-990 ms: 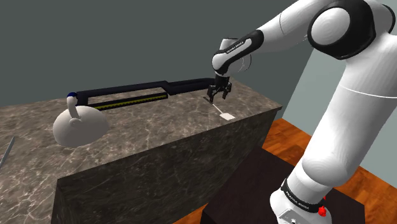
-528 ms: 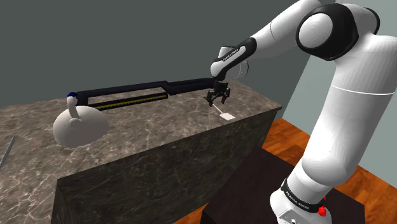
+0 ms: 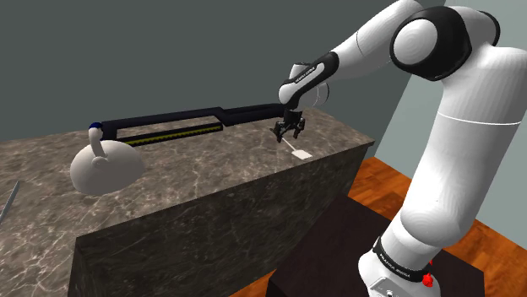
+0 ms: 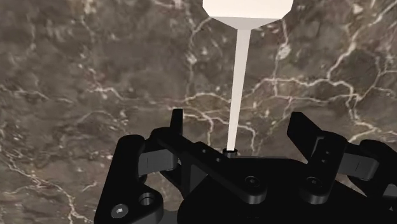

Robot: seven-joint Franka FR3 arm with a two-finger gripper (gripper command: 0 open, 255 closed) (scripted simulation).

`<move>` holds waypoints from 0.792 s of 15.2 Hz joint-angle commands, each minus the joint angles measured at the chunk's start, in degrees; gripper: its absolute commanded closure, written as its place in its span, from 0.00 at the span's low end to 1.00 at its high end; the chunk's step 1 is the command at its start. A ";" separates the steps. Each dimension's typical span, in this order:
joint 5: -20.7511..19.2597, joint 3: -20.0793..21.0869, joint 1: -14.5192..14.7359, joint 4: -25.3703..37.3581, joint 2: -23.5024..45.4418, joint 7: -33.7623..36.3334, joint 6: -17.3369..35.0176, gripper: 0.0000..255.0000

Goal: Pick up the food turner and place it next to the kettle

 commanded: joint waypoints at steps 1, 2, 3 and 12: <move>0.00 0.00 0.00 0.00 0.00 0.00 0.00 1.00; 0.00 0.00 0.00 0.00 0.00 0.00 0.00 1.00; 0.00 0.00 0.00 0.00 0.00 0.00 0.00 1.00; -0.39 -0.11 0.08 0.41 -1.00 0.27 -1.38 1.00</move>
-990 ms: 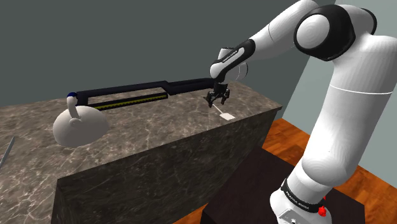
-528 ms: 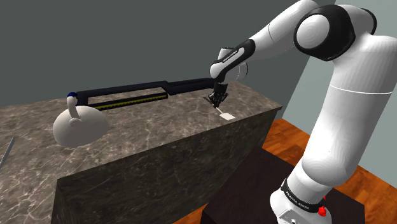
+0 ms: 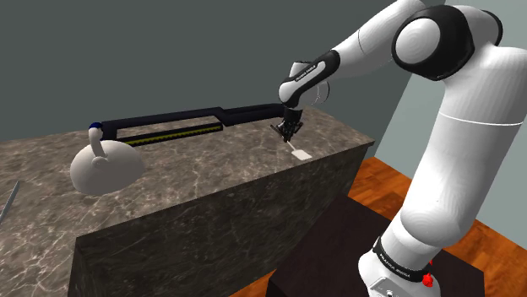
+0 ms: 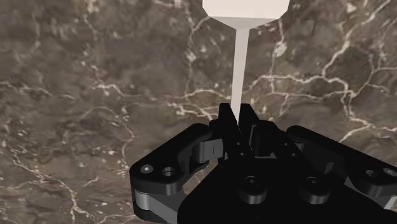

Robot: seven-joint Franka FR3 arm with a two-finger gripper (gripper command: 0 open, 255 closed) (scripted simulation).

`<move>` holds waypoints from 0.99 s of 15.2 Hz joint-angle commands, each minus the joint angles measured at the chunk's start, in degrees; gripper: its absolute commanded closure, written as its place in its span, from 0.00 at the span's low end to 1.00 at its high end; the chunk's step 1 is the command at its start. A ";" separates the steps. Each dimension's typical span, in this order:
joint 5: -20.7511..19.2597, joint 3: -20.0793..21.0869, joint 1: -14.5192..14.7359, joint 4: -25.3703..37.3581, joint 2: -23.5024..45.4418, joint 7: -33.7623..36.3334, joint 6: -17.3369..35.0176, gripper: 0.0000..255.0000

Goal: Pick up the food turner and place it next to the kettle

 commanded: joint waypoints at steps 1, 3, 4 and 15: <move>-0.32 -0.11 0.03 0.34 -0.88 0.15 -1.20 1.00; -0.66 -0.19 0.10 0.84 -1.82 0.39 -2.60 1.00; -0.83 -0.23 0.13 1.10 -2.27 0.51 -3.31 1.00; -2.29 -0.42 0.35 4.88 -6.54 1.52 -11.22 1.00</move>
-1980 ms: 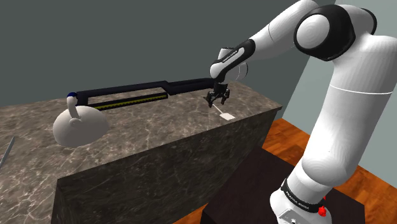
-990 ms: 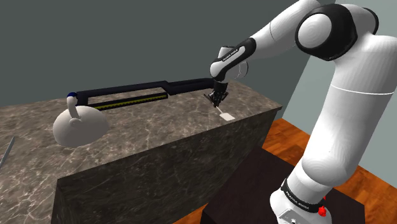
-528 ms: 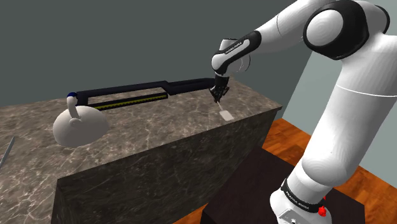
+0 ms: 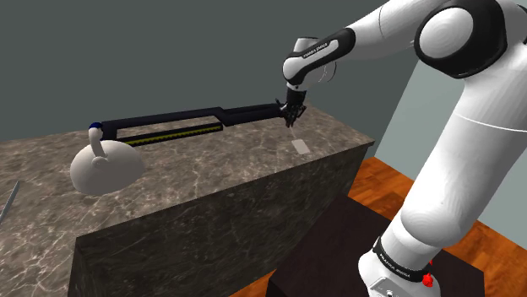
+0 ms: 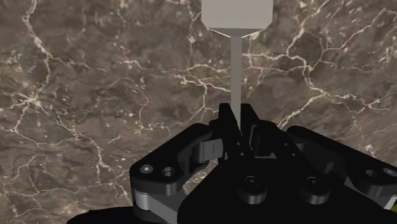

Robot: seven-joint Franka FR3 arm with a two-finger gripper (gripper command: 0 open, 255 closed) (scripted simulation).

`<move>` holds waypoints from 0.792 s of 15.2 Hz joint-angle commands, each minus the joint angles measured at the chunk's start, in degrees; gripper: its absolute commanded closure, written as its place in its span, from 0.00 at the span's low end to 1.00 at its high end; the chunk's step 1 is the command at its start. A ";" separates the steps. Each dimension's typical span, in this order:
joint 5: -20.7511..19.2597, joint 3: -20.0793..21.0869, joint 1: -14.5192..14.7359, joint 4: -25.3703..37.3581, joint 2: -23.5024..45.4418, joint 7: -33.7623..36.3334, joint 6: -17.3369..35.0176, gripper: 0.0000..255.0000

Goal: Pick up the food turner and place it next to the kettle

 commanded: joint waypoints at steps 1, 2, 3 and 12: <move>-0.20 -0.02 0.01 0.71 -0.64 0.11 -1.36 1.00; -0.30 -0.03 0.02 1.14 -0.95 0.18 -2.10 1.00; -0.39 -0.03 0.04 1.58 -1.25 0.24 -2.83 1.00; -1.01 -0.01 0.12 6.13 -3.40 0.69 -9.47 1.00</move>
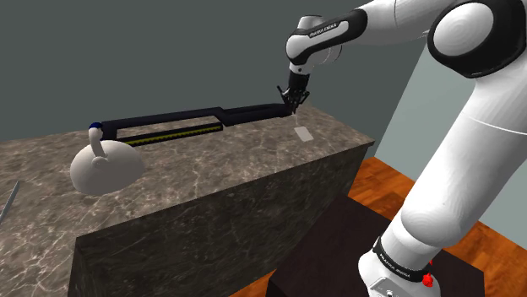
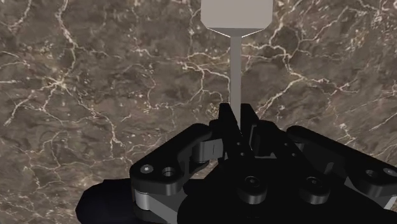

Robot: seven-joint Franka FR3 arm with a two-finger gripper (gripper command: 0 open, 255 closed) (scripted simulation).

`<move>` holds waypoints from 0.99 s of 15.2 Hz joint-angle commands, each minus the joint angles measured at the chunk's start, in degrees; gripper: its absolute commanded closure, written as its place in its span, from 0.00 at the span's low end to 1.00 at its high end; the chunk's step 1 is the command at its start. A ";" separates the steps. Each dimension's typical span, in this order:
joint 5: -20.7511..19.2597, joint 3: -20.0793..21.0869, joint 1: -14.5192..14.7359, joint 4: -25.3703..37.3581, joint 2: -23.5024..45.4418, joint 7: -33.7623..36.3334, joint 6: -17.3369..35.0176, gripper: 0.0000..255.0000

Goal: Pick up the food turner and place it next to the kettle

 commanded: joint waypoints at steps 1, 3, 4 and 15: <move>-0.09 -0.01 -0.01 1.13 -0.34 0.02 -1.50 1.00; -0.17 0.00 0.00 2.31 -0.66 0.08 -2.99 1.00; -0.21 0.00 0.01 2.92 -0.81 0.11 -3.74 1.00; -0.41 0.04 0.05 10.53 -1.56 0.26 -12.08 1.00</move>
